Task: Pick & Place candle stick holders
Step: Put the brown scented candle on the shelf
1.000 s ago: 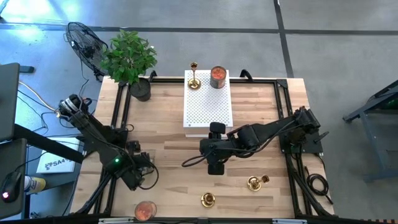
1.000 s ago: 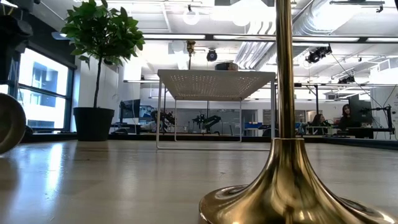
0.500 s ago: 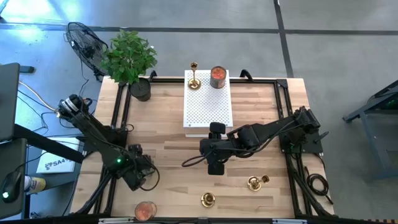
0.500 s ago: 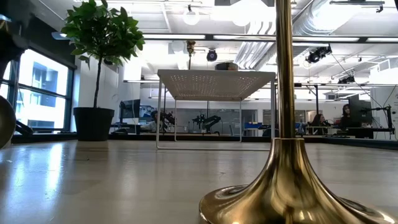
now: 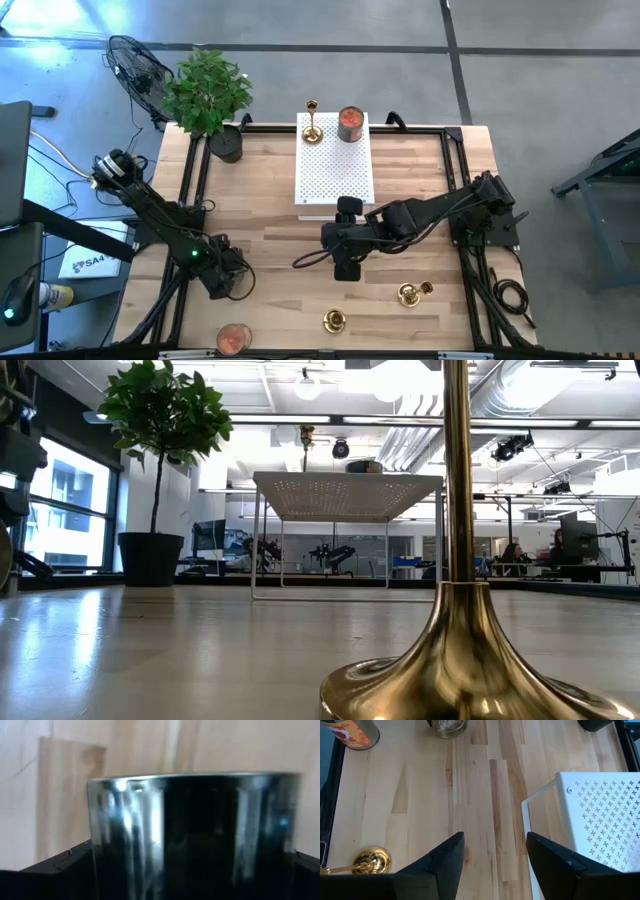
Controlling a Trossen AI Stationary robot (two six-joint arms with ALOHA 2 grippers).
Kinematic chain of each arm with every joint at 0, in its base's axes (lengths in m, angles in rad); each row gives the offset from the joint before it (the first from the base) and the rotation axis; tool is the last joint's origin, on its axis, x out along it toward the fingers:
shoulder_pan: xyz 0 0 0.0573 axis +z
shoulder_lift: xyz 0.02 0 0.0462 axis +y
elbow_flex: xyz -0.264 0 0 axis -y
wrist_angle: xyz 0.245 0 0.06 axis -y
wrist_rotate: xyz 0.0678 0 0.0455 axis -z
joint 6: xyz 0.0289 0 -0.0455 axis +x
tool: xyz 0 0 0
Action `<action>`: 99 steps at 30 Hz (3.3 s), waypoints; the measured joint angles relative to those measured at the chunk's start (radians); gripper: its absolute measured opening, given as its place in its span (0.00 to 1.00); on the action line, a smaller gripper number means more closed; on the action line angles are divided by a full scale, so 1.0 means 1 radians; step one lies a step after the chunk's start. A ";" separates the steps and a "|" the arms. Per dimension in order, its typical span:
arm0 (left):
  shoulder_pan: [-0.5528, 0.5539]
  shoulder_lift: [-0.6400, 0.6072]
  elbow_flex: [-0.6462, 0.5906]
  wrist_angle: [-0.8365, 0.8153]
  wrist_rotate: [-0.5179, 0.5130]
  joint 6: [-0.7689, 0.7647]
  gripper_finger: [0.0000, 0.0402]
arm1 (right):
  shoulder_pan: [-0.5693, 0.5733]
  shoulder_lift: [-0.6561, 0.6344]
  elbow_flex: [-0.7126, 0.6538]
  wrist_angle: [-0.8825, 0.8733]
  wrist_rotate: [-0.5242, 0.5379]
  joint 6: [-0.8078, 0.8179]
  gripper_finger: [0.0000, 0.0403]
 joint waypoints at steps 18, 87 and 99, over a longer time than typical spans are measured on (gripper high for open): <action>0.000 0.008 0.094 0.008 -0.075 0.052 0.86 | -0.001 0.000 0.000 0.025 0.042 -0.044 0.52; 0.271 -0.086 0.655 1.209 -0.578 1.813 0.86 | 0.388 -0.001 0.000 0.586 0.394 -0.767 0.38; 0.816 -0.102 0.657 0.952 0.029 1.184 0.86 | 0.465 -0.001 0.000 0.534 0.594 -0.711 0.36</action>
